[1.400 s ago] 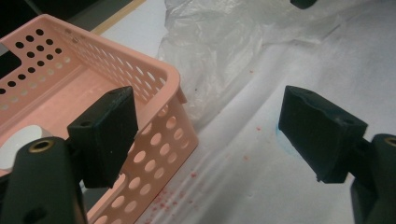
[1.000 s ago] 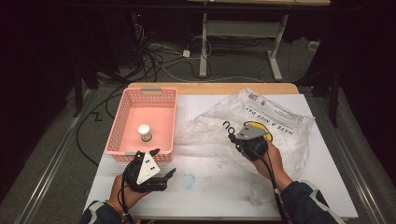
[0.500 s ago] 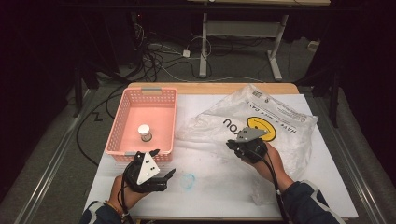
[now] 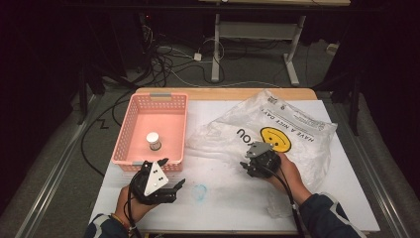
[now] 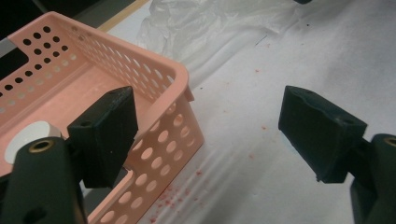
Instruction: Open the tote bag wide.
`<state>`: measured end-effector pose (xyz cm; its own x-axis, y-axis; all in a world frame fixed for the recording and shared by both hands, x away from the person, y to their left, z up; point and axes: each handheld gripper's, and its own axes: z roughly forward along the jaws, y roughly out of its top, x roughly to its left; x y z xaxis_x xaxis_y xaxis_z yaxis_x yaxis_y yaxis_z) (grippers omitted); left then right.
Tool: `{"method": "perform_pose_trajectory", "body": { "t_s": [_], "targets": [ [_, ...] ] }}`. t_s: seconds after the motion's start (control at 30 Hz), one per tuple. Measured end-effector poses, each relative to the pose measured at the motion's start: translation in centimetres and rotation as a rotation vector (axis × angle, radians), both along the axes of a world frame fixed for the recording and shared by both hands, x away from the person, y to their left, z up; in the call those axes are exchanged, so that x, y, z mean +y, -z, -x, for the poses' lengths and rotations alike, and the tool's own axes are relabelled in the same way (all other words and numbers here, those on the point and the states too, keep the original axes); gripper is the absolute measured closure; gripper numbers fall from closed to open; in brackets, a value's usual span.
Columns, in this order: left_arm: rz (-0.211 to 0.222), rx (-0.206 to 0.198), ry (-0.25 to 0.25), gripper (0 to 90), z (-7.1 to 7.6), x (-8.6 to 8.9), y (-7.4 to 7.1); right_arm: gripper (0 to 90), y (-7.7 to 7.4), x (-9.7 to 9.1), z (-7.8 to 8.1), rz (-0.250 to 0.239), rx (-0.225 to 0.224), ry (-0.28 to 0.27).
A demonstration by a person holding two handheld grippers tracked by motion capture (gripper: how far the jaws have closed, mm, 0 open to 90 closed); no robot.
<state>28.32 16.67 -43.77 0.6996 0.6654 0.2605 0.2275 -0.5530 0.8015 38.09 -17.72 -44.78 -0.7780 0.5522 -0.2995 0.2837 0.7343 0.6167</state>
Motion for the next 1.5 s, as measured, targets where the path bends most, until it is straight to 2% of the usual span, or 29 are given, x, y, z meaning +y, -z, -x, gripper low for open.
{"method": "perform_pose_trajectory", "body": {
  "t_s": [0.07, 0.1, 0.17, 0.27, 0.4, 0.43, 0.5, 0.57, 0.63, 0.7, 0.77, 0.9, 0.97, 1.07, 1.1, 1.13, 1.17, 1.23, 1.27, 1.37, 1.43, 1.5],
  "targets": [
    [0.004, -0.002, -0.004, 19.0, 0.0, 0.1, -0.1, 76.9, -0.3, -0.3, -0.1, -0.012, -0.005, 0.009],
    [0.002, -0.005, -0.007, 19.0, -0.1, 0.2, -0.1, 76.9, -0.3, -0.3, -0.1, -0.012, -0.005, 0.009],
    [0.007, -0.007, -0.013, 19.0, -0.2, 0.4, -0.3, 89.3, -0.7, -0.5, -0.1, -0.017, -0.030, 0.013],
    [0.009, -0.016, -0.024, 19.0, -0.3, 0.6, -0.6, 90.0, -1.2, -0.6, 0.0, -0.023, -0.050, 0.022],
    [0.018, -0.035, -0.045, 18.9, -0.6, 1.3, -1.4, 90.0, -3.3, -0.9, 0.6, -0.075, -0.144, 0.049],
    [0.027, -0.048, -0.064, 18.9, -0.9, 1.8, -2.0, 90.0, -3.8, -1.1, 0.7, -0.088, -0.169, 0.058],
    [0.037, -0.047, -0.073, 18.8, -1.1, 2.1, -2.2, 90.0, -4.7, -1.4, 0.9, -0.118, -0.204, 0.071],
    [0.031, -0.037, -0.105, 18.7, -1.9, 2.8, -3.0, 90.0, -5.5, -1.7, 1.0, -0.139, -0.235, 0.078],
    [0.031, -0.031, -0.108, 18.7, -2.2, 2.9, -3.2, 90.0, -6.2, -1.9, 1.1, -0.170, -0.253, 0.088],
    [0.015, -0.030, -0.124, 18.6, -2.8, 3.2, -3.6, 90.0, -6.7, -2.0, 1.1, -0.184, -0.268, 0.093],
    [0.007, -0.018, -0.137, 18.0, -3.7, 3.4, -4.2, 90.0, -6.9, -2.1, 1.1, -0.195, -0.274, 0.087],
    [0.001, -0.024, -0.164, 17.3, -5.7, 3.7, -5.4, 90.0, -7.8, -2.1, 1.1, -0.221, -0.294, 0.089],
    [0.005, -0.004, -0.168, 17.3, -6.9, 3.8, -5.7, 90.0, -8.0, -2.1, 1.1, -0.229, -0.296, 0.092],
    [-0.018, 0.037, -0.179, 17.4, -8.8, 4.0, -5.7, 90.0, -8.2, -2.2, 0.9, -0.235, -0.305, 0.096],
    [-0.022, 0.063, -0.175, 17.5, -9.4, 4.1, -5.6, 90.0, -8.2, -2.2, 0.9, -0.235, -0.305, 0.096],
    [-0.037, 0.106, -0.196, 17.6, -10.6, 4.3, -5.3, 90.0, -8.3, -2.3, 0.8, -0.243, -0.310, 0.099],
    [-0.037, 0.106, -0.196, 17.7, -10.6, 4.3, -5.3, 90.0, -8.3, -2.3, 0.8, -0.243, -0.310, 0.099],
    [-0.052, 0.175, -0.232, 19.1, -12.2, 4.7, -4.9, 90.0, -8.6, -2.5, 0.8, -0.251, -0.319, 0.105],
    [-0.052, 0.175, -0.232, 19.6, -12.2, 4.7, -4.9, 90.0, -8.6, -2.5, 0.8, -0.251, -0.319, 0.105],
    [-0.076, 0.247, -0.246, 19.7, -13.6, 5.0, -4.5, 90.0, -9.1, -3.1, 0.6, -0.270, -0.329, 0.119],
    [-0.084, 0.296, -0.237, 19.6, -14.4, 5.1, -4.3, 90.0, -9.5, -3.4, 0.4, -0.278, -0.334, 0.119],
    [-0.103, 0.323, -0.227, 19.6, -14.8, 5.1, -4.1, 90.0, -10.0, -3.6, 0.3, -0.291, -0.339, 0.122]
  ]
}}
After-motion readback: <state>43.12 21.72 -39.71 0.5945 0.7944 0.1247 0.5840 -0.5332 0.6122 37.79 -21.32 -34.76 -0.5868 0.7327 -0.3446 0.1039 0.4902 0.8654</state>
